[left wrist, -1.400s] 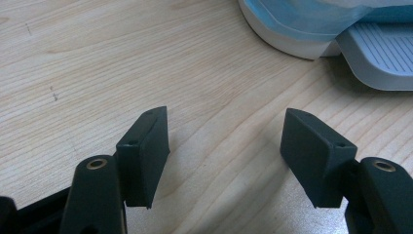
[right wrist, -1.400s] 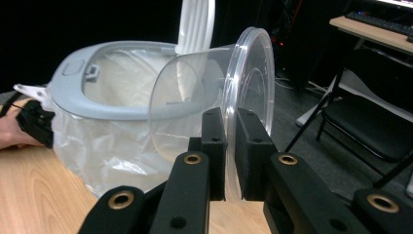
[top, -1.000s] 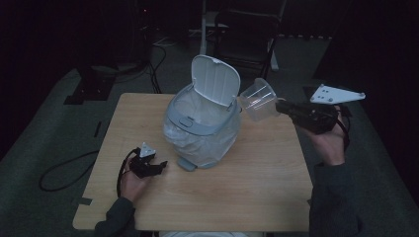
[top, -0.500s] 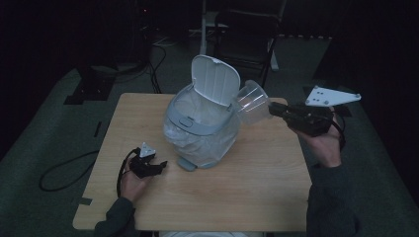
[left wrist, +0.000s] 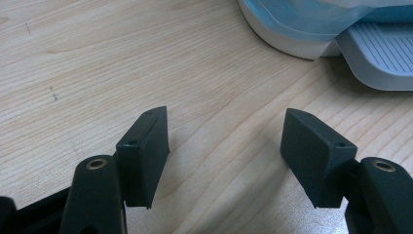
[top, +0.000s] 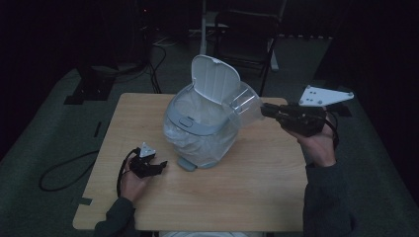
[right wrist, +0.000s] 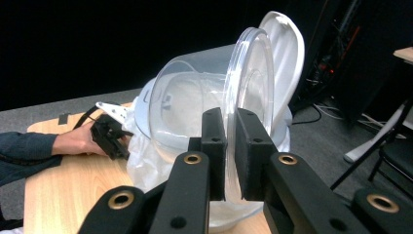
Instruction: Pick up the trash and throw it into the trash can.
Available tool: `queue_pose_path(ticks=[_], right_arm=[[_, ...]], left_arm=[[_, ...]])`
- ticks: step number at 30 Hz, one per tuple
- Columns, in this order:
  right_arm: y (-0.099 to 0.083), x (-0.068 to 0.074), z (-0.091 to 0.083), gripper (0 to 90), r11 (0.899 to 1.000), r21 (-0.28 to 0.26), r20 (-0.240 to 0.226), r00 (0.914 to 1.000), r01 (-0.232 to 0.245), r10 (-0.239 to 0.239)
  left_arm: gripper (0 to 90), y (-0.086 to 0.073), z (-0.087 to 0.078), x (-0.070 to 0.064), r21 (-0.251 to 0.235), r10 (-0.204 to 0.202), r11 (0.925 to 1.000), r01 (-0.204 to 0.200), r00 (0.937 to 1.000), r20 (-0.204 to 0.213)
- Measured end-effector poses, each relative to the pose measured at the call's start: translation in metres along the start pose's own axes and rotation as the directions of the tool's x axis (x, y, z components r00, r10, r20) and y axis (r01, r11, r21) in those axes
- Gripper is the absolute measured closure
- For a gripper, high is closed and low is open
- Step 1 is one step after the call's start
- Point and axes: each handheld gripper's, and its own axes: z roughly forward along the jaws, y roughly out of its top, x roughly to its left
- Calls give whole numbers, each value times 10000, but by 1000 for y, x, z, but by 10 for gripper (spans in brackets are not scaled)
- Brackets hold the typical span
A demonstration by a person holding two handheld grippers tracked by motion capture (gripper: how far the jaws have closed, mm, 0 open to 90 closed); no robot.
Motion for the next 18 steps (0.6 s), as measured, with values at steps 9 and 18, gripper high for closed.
queue_pose_path(ticks=[9, 18], right_arm=[[7, 1, 7, 833, 9998, -190, -273, 9996, -24, 19], [13, -2, 17, 832, 9994, -341, -398, 9992, -56, 42]], left_arm=[[357, 0, 0, 0, -11, -9, 10000, 9, 10000, 5], [356, 0, 0, 0, -3, 4, 10000, -4, 10000, 11]])
